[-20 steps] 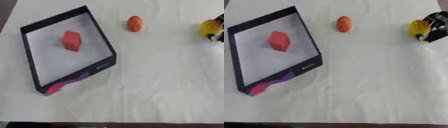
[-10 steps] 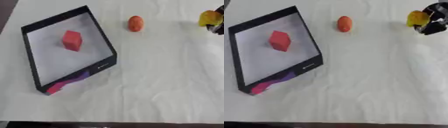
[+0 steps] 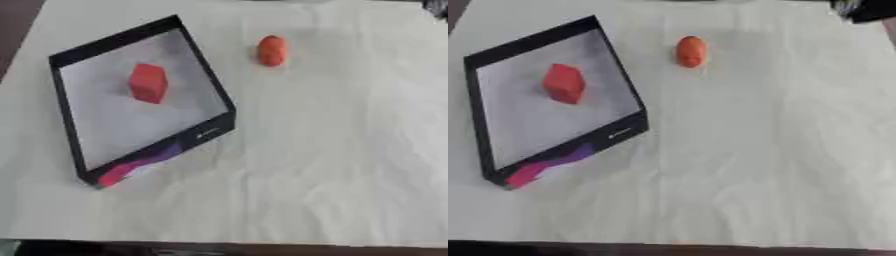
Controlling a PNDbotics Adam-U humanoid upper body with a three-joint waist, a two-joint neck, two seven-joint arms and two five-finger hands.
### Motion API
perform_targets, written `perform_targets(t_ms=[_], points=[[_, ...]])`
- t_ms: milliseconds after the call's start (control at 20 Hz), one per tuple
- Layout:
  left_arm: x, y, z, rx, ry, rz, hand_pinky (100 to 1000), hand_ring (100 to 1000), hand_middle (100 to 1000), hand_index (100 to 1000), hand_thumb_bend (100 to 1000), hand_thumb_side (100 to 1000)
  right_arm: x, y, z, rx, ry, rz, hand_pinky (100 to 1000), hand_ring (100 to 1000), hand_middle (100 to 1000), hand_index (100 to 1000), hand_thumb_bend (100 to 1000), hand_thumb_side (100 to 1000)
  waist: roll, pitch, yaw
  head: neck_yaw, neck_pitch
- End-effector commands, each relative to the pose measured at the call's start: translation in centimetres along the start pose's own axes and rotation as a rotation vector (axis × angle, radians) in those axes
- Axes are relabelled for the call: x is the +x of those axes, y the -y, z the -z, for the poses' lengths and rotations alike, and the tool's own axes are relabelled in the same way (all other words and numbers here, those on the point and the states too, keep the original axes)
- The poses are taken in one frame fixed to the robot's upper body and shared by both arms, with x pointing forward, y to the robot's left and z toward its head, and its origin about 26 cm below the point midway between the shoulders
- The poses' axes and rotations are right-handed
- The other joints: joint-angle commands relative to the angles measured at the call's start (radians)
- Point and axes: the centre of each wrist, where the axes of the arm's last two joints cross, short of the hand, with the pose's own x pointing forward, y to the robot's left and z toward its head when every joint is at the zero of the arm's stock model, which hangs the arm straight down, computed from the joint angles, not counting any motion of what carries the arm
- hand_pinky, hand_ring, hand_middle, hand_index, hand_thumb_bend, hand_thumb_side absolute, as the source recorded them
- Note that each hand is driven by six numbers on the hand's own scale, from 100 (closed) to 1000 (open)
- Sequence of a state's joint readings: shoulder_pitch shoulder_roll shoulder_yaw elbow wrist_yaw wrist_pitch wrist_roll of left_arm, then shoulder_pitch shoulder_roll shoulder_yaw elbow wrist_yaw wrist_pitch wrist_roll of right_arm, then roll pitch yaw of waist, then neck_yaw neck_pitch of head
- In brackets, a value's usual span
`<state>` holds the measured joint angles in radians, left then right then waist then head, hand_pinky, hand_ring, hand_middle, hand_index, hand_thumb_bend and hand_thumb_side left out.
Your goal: Pick up objects on the table and place them in the box.
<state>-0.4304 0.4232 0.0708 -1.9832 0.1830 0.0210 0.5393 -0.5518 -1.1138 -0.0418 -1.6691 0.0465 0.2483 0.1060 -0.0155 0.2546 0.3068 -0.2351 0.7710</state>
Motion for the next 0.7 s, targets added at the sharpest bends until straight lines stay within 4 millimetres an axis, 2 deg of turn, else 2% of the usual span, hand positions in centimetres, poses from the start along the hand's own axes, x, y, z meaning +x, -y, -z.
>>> perform_targets(t_ms=[50,200,450,700], points=[[0.9,-0.1,0.5,-0.028,0.041,0.017,722,650,771,819,395,503,4.1,1.1,1.4,-0.009,0.129,0.016,788,582,443,617,161,100,0.001,-0.047,0.001,-0.013,-0.001],[0.9,-0.1,0.5,-0.038,0.038,0.016,722,651,771,820,397,498,7.2,-0.7,4.3,0.036,0.209,0.061,788,581,443,617,170,100,0.011,-0.063,0.004,-0.022,-0.001],[1.1,0.0,0.8,-0.048,0.058,0.016,724,656,772,821,405,484,11.6,-5.9,8.8,0.155,0.285,0.049,786,580,443,616,183,100,0.020,-0.080,0.013,-0.044,-0.001],[1.7,0.3,1.4,-0.055,0.118,0.003,727,666,771,821,417,449,14.5,-11.0,11.0,0.252,0.324,0.057,784,578,441,617,168,100,0.025,-0.083,0.029,-0.057,-0.001]])
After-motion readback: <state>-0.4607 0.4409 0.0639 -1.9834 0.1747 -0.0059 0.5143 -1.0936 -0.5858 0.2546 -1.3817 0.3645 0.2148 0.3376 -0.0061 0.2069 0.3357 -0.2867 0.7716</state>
